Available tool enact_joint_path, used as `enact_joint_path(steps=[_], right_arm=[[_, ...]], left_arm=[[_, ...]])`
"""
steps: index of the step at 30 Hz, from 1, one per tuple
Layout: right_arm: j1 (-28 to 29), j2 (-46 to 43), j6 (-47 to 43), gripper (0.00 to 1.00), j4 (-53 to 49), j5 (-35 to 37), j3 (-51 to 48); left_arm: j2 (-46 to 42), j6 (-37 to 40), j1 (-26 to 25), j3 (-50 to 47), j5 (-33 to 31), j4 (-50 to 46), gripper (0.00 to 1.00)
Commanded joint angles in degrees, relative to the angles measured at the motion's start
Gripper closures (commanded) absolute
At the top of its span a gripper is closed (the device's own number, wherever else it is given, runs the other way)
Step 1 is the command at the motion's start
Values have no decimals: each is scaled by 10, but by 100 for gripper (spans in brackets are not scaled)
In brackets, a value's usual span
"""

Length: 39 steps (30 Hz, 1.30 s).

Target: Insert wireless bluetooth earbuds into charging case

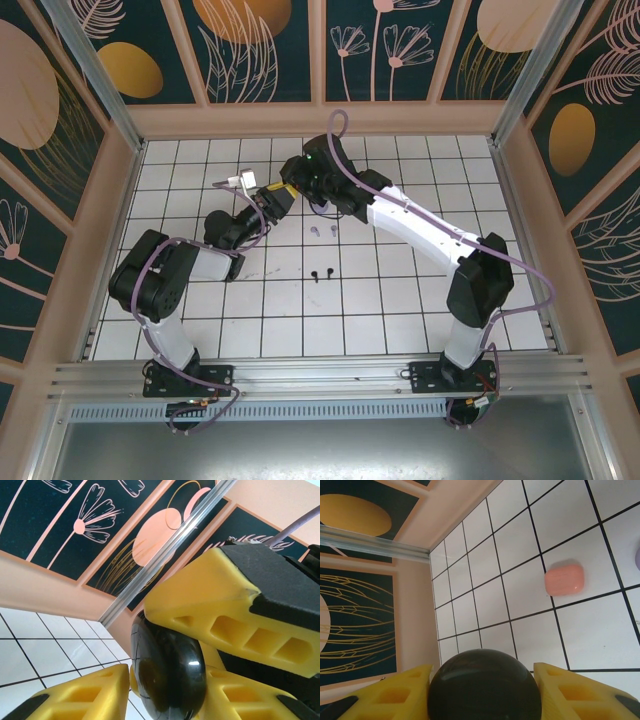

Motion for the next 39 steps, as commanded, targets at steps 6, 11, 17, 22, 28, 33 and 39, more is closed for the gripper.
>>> enact_joint_path(steps=[6, 11, 17, 22, 28, 33, 39], right_arm=[[8, 2, 1, 70, 8, -5, 13], [9, 3, 2, 70, 12, -9, 13], [5, -6, -2, 45, 15, -6, 19], [-26, -44, -27, 31, 25, 5, 25], [-59, -121, -100, 30, 34, -7, -37], [-110, -195, -231, 30, 101, -104, -158], [-141, -258, -424, 30, 153, -238, -272]], left_arm=[[15, -9, 0, 19, -30, 77, 75], [17, -11, 0, 20, -29, 82, 88], [15, -16, 0, 21, -20, 76, 100], [1, -12, 0, 20, 8, 31, 100], [-52, 45, 0, 23, 70, -119, 100], [-118, 136, 0, 48, 133, -297, 100], [-163, 214, 0, 84, 193, -440, 100]])
